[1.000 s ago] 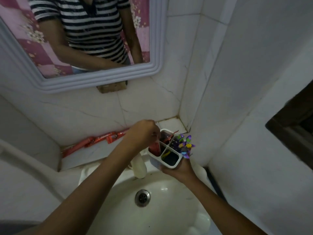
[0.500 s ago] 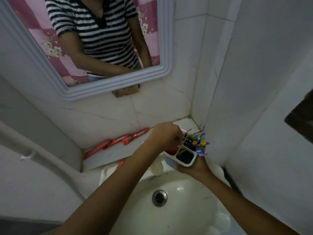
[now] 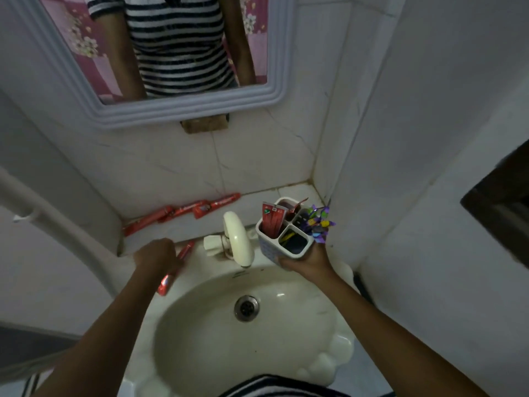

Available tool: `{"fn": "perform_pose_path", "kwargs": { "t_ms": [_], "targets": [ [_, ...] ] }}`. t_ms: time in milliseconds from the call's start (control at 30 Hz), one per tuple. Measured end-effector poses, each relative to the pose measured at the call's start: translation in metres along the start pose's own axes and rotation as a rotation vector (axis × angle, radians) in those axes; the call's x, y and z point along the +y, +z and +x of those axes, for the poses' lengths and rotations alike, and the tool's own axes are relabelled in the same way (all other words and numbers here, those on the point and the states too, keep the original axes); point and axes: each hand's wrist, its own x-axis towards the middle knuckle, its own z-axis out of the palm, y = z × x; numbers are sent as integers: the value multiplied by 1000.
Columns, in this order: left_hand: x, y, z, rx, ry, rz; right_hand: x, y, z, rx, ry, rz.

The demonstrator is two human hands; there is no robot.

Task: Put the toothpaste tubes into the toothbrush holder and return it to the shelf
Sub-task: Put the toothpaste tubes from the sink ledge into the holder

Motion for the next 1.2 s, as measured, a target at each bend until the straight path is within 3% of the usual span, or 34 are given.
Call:
{"fn": "perform_pose_path", "kwargs": {
  "t_ms": [200,300,400,567,667,800,1000,1200],
  "targets": [
    [-7,12,-6,-92,-6,11,-2,-2,-2,1,10,-20],
    [4,-23,-9,-95,96,-156,-4,1,-2,42,-34,111],
    [21,-75,-18,70,146,-257,-4,6,-2,112,-147,181],
    [61,-159,-41,371,248,-267,-1,6,1,106,-135,205],
    [96,-183,-43,312,459,-336,6,5,2,135,-143,169],
    [148,-186,-44,184,661,-206,8,1,4,-19,-11,34],
    [212,-160,-23,93,704,-28,10,0,6,-19,6,8],
    [229,-143,-17,58,764,-134,21,6,14,138,-181,148]
  ]
}}
